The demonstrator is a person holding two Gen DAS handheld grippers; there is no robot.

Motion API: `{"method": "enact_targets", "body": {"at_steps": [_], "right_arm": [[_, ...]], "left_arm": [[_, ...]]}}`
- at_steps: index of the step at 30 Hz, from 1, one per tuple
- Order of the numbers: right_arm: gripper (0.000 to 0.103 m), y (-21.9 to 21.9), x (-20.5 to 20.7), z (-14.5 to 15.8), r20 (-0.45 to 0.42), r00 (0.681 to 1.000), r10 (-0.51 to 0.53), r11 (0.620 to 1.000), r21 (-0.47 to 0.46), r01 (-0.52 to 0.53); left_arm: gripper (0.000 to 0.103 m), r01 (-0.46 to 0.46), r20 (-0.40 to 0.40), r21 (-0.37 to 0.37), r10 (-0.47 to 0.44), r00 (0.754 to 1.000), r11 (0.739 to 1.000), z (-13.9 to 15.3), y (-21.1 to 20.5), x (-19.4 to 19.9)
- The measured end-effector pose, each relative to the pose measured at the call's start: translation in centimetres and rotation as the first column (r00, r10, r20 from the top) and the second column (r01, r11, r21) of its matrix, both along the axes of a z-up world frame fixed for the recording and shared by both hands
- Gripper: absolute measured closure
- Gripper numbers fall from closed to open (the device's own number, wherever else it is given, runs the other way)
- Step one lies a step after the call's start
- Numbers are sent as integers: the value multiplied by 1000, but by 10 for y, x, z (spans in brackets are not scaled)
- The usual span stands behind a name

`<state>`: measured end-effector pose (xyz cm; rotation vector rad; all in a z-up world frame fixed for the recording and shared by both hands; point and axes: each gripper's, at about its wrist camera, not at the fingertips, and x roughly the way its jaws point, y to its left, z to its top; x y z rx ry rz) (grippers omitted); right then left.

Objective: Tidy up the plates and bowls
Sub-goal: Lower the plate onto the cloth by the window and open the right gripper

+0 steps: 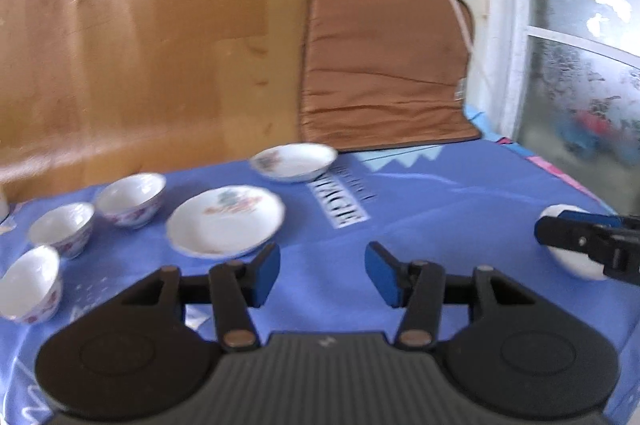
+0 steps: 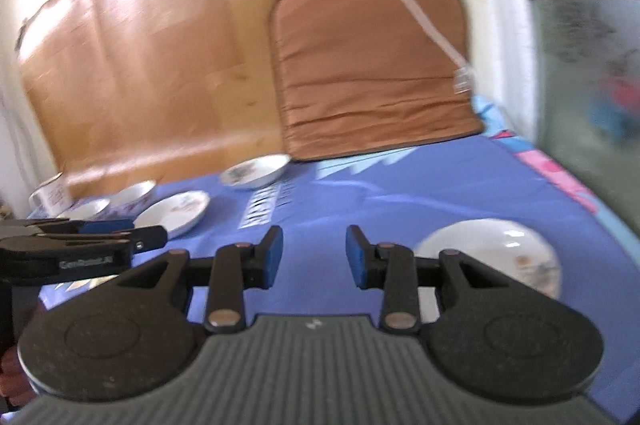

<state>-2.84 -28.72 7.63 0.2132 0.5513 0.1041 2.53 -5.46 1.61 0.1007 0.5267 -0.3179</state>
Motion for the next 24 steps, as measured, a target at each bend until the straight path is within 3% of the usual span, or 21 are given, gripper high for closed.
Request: {"method": "enact_targets", "body": {"at_steps": [9,24], "right_arm": [[65,51,12,-8,-58,992,116,993,-19,-117],[65,72,24,-14,-106,986,127,991,-29,-131]], "left_arm": [[55,-41,-10,-30,40,999,999,-18,42,1],[55,-39,-29,-112,36,999,993,-38,77,0]]}}
